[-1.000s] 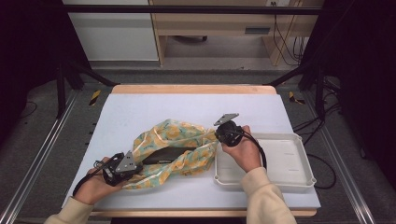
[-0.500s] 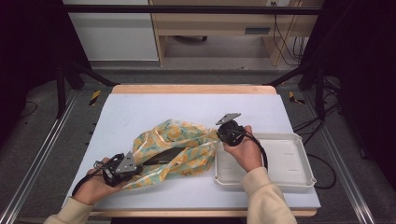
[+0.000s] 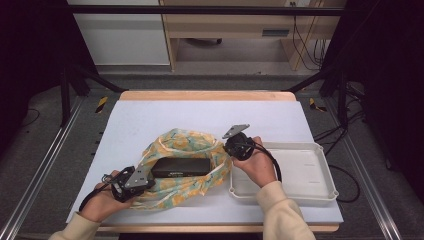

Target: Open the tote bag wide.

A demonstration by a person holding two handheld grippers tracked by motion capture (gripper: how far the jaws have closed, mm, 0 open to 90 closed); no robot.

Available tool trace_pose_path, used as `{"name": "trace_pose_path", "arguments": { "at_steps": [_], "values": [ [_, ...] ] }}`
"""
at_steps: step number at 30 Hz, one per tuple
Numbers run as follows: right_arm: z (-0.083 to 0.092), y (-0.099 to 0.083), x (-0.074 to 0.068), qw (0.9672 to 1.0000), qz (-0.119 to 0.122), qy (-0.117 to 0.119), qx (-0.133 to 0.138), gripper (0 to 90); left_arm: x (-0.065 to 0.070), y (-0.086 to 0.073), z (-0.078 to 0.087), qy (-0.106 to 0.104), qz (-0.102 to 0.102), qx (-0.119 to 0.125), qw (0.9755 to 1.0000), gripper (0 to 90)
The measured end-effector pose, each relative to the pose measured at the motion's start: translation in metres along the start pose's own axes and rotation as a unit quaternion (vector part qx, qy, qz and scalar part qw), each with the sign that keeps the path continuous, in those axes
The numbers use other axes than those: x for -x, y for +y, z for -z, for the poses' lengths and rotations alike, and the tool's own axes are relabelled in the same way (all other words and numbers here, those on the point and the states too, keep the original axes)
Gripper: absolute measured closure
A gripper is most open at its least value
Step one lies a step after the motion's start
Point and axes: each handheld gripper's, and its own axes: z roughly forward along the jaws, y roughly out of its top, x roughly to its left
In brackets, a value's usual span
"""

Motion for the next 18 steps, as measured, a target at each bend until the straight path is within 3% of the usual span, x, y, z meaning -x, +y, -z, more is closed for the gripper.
{"name": "trace_pose_path", "arguments": {
  "at_steps": [4, 8, 12, 18],
  "values": [
    [-0.004, 0.005, -0.007, 0.9998, 0.012, 0.013, 0.004, 90.0, 0.002, 0.001, 0.000, -0.006, 0.001, 0.004, 1.0000, 90.0],
    [-0.007, 0.007, -0.011, 0.9995, 0.015, 0.026, 0.003, 90.0, 0.000, -0.001, 0.001, 0.003, 0.004, 0.005, 1.0000, 90.0],
    [-0.002, 0.007, -0.014, 0.9994, 0.014, 0.028, 0.018, 89.4, -0.005, -0.002, 0.003, 0.018, 0.015, 0.008, 0.9997, 90.0],
    [0.000, 0.008, -0.017, 0.9995, 0.011, 0.026, 0.012, 88.7, -0.009, -0.005, 0.001, 0.028, 0.021, 0.007, 0.9994, 90.0]
  ]
}}
